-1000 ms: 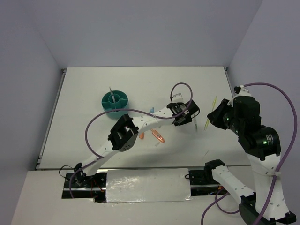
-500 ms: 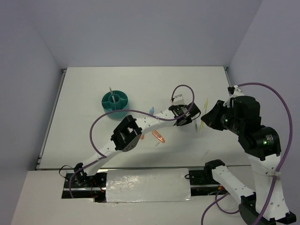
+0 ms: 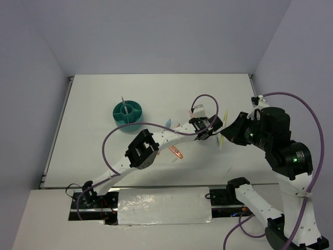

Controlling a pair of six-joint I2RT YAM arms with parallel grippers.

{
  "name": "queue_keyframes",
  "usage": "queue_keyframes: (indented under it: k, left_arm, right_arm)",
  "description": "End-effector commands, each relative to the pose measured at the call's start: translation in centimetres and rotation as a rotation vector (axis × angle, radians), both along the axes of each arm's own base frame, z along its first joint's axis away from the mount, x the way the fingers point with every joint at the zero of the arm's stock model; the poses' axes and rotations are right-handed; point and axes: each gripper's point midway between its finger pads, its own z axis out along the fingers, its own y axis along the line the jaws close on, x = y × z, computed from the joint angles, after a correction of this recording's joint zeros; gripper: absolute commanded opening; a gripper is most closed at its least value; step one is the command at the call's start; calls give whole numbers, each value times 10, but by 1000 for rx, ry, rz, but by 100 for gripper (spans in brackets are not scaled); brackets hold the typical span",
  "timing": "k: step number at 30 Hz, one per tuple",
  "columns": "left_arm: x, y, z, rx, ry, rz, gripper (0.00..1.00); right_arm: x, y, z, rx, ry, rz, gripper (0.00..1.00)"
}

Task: Sort the stationery into containers
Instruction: Close the pen cap on the pen.

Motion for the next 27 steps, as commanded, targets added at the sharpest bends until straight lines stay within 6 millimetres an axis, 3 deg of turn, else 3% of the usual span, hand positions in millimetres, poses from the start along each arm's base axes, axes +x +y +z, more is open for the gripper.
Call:
queue_keyframes:
  k: [1, 8, 17, 23, 27]
  left_arm:
    - [-12, 29, -39, 173, 50, -4, 44]
    - [-22, 42, -56, 228, 87, -15, 40]
    - [-34, 48, -67, 264, 135, -49, 24]
    - [-50, 52, -75, 291, 180, -110, 26]
    - [-74, 78, -91, 362, 276, -138, 30]
  right_arm:
    - [2, 5, 31, 36, -113, 27, 0]
    - [2, 6, 40, 44, -136, 31, 0]
    - [5, 8, 42, 46, -146, 36, 0]
    - [6, 12, 49, 60, -158, 52, 0]
    - [5, 12, 57, 69, -180, 52, 0]
